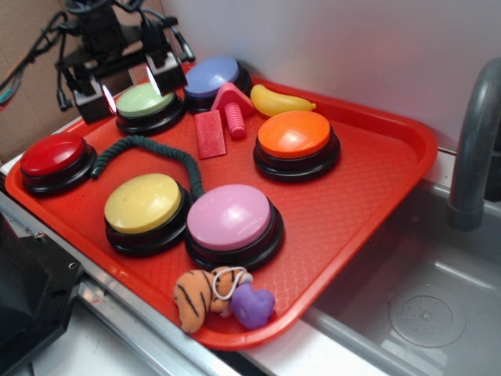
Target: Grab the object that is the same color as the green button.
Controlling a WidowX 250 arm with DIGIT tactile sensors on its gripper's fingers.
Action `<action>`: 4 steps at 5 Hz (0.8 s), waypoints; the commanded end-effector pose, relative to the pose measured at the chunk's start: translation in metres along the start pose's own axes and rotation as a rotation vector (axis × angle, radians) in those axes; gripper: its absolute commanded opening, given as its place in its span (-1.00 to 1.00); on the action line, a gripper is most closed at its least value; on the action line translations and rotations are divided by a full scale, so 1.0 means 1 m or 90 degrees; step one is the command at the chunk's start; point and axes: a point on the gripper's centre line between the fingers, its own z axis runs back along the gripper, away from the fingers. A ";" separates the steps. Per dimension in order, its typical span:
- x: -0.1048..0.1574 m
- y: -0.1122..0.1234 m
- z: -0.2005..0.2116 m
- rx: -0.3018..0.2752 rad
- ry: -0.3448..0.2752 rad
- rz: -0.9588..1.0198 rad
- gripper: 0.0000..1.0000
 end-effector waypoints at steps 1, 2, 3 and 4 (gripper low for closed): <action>0.011 -0.001 -0.026 -0.028 -0.004 0.015 1.00; 0.006 0.001 -0.037 -0.023 -0.007 -0.004 1.00; 0.000 0.001 -0.048 -0.032 0.006 -0.015 1.00; -0.003 0.003 -0.056 -0.020 0.017 -0.029 1.00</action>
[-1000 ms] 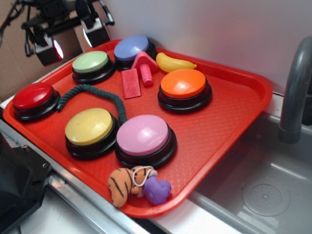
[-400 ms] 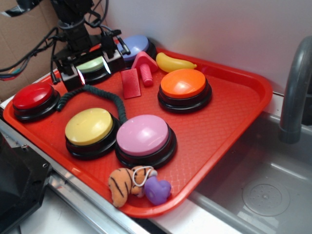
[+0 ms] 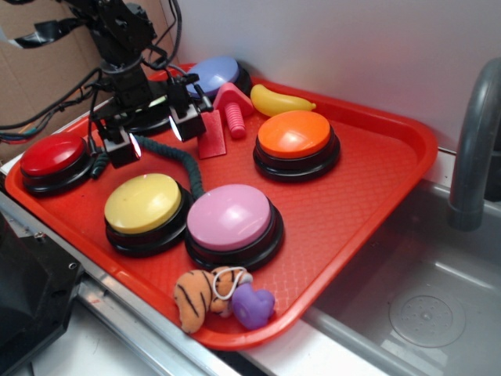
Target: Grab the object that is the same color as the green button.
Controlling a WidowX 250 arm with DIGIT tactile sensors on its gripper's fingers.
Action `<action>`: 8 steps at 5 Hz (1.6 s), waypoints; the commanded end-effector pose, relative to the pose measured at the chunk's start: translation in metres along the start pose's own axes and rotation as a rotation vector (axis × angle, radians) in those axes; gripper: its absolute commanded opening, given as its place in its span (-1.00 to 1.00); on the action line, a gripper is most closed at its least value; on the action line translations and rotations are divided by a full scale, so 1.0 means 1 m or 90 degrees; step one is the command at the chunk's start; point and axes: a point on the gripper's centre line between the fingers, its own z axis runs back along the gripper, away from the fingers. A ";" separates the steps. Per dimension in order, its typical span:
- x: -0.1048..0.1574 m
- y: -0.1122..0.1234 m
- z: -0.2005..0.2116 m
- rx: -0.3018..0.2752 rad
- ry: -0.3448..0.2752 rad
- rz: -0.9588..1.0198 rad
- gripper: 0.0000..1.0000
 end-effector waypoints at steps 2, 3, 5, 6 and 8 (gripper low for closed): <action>-0.001 0.006 -0.011 -0.010 0.027 -0.030 0.98; -0.004 0.008 -0.010 -0.015 0.024 -0.027 -0.59; -0.004 0.008 -0.001 -0.012 0.014 -0.036 -1.00; -0.001 0.005 0.005 -0.006 0.020 -0.043 -1.00; 0.010 -0.003 0.046 0.001 0.008 -0.141 -1.00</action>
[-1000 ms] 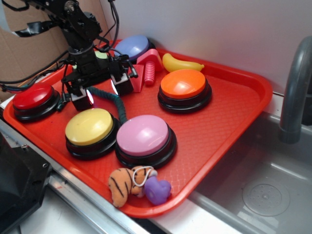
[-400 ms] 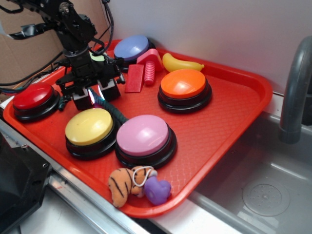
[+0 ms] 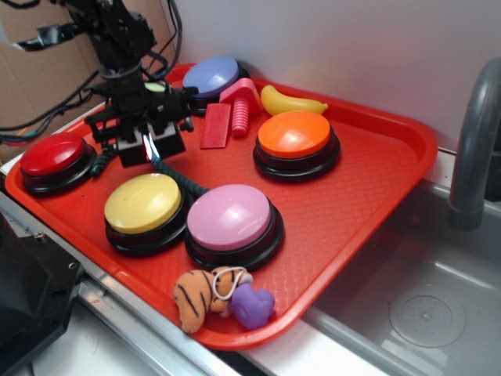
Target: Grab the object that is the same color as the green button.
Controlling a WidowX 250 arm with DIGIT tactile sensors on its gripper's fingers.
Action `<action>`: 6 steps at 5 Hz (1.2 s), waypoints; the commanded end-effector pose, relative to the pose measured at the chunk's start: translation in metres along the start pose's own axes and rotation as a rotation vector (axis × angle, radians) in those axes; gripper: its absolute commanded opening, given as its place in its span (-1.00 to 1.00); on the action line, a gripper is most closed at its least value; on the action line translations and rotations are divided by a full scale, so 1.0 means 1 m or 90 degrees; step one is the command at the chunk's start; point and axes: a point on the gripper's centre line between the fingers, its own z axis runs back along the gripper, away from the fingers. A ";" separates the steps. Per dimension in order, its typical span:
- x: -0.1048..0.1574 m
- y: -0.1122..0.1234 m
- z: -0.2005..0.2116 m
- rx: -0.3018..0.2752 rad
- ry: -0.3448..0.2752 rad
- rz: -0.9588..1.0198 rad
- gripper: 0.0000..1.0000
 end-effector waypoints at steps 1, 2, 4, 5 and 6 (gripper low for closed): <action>0.017 -0.007 0.067 -0.006 -0.012 -0.153 -1.00; 0.015 -0.008 0.111 0.011 0.001 -0.293 -1.00; 0.006 -0.002 0.158 -0.037 0.021 -0.452 -1.00; 0.004 0.001 0.166 -0.050 0.030 -0.468 -1.00; 0.008 0.009 0.168 -0.070 0.025 -0.474 -1.00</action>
